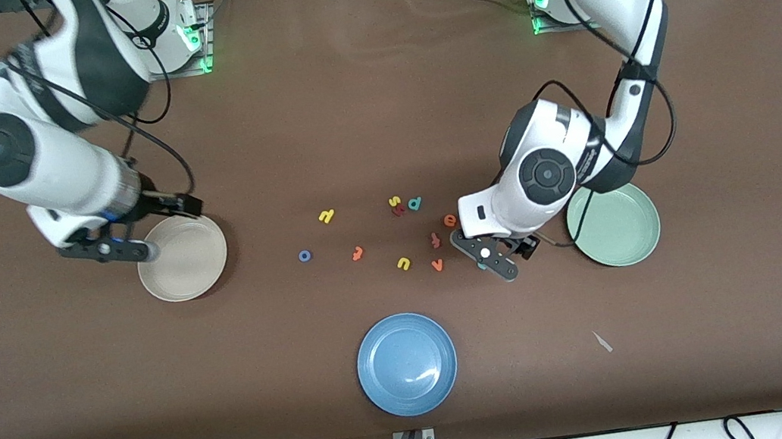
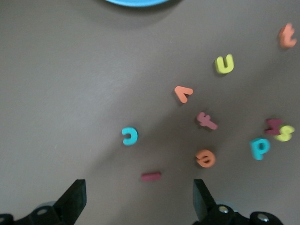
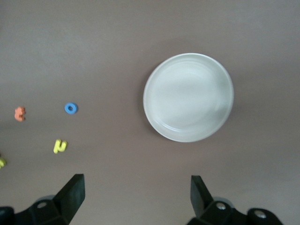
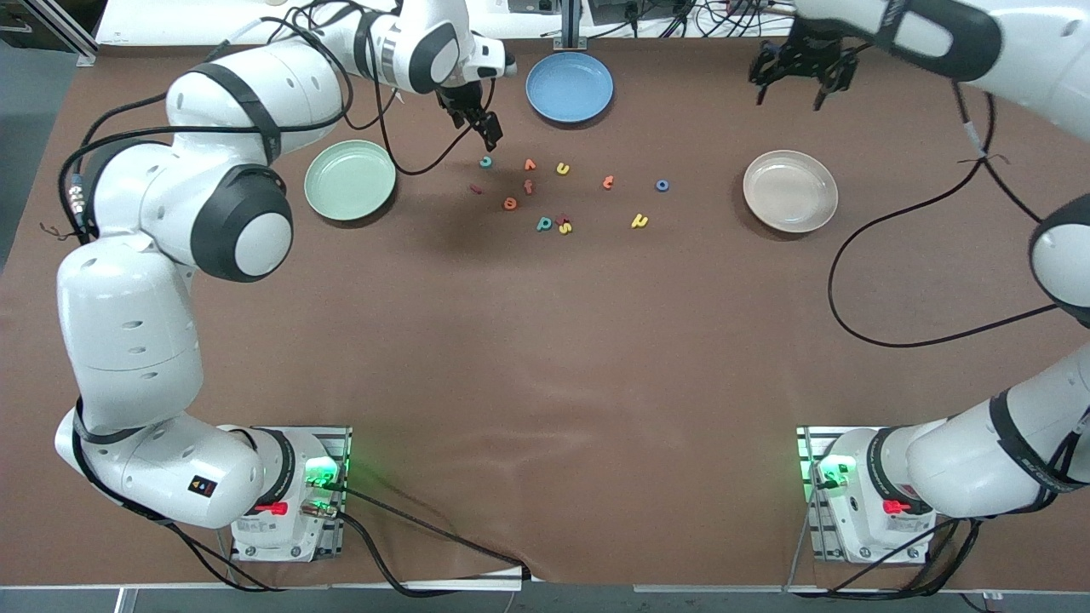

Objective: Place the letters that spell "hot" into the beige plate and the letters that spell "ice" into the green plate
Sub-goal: 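Reach the right gripper to the blue o while the left gripper reaches the teal c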

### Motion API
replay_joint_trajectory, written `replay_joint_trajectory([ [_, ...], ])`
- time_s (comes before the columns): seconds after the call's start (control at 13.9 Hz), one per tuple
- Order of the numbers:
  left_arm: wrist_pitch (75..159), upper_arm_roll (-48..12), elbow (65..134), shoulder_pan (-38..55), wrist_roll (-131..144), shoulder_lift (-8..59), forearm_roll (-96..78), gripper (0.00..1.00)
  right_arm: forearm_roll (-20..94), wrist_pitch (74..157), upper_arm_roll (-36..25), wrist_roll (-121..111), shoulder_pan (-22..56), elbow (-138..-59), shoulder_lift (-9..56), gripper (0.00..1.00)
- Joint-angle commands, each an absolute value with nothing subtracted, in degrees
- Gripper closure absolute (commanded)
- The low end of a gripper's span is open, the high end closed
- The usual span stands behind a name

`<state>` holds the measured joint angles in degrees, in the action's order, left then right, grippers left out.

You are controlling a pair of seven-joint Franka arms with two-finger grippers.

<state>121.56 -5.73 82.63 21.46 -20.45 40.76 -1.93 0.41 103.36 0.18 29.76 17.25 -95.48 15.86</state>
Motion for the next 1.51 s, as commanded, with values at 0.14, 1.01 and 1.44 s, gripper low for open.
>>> replay_joint_trajectory([
  [0.14,130.1,-5.4,81.2,22.5,-33.4,47.5,-1.8,0.00,2.4,112.3,-0.2,34.2,20.0,-96.1,22.8,0.00],
  [1.01,132.7,-5.4,81.2,23.4,-34.2,49.5,4.0,0.26,4.7,133.1,0.2,43.9,26.0,-101.6,34.0,0.00],
  [1.44,132.8,-5.4,81.2,23.5,-34.2,49.9,6.2,0.44,6.8,133.1,1.5,43.2,26.5,-97.2,39.4,0.00],
])
